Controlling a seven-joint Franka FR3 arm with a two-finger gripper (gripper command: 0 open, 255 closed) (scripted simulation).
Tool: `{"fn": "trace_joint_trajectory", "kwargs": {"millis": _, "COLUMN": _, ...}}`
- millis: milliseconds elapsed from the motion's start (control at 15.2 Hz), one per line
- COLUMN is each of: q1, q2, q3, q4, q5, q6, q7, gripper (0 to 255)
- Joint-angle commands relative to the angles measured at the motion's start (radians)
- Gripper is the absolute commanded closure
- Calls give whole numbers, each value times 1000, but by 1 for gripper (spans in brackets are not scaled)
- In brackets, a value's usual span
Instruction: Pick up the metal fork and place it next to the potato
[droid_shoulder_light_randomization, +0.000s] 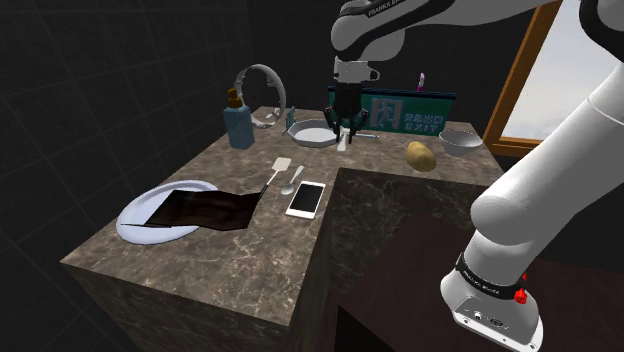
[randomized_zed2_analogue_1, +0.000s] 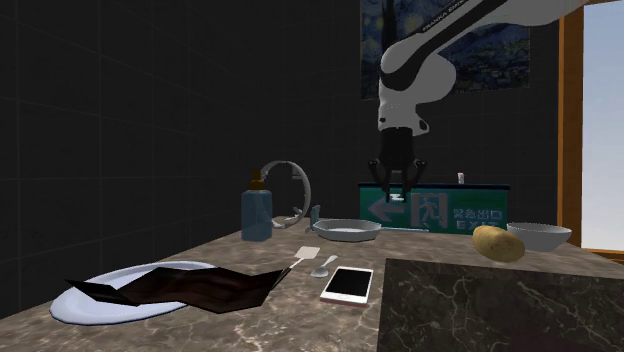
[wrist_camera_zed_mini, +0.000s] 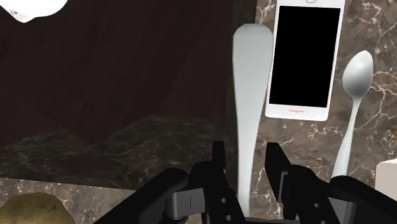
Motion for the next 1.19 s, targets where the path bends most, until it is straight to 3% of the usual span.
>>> {"fn": "trace_joint_trajectory", "kwargs": {"millis": 0, "q1": -22, "q2": 4, "q3": -31, "q4": 9, "q5": -14, "q6": -12, "q7": -47, "gripper": 255}}
{"fn": "trace_joint_trajectory", "kwargs": {"millis": 594, "q1": -119, "q2": 115, "q3": -153, "q4": 127, "q5": -74, "q6": -43, "q7": -238, "gripper": 255}}
{"fn": "trace_joint_trajectory", "kwargs": {"millis": 1122, "q1": -201, "q2": 269, "q3": -243, "q4": 311, "q5": -102, "q6": -86, "q7": -397, "gripper": 255}}
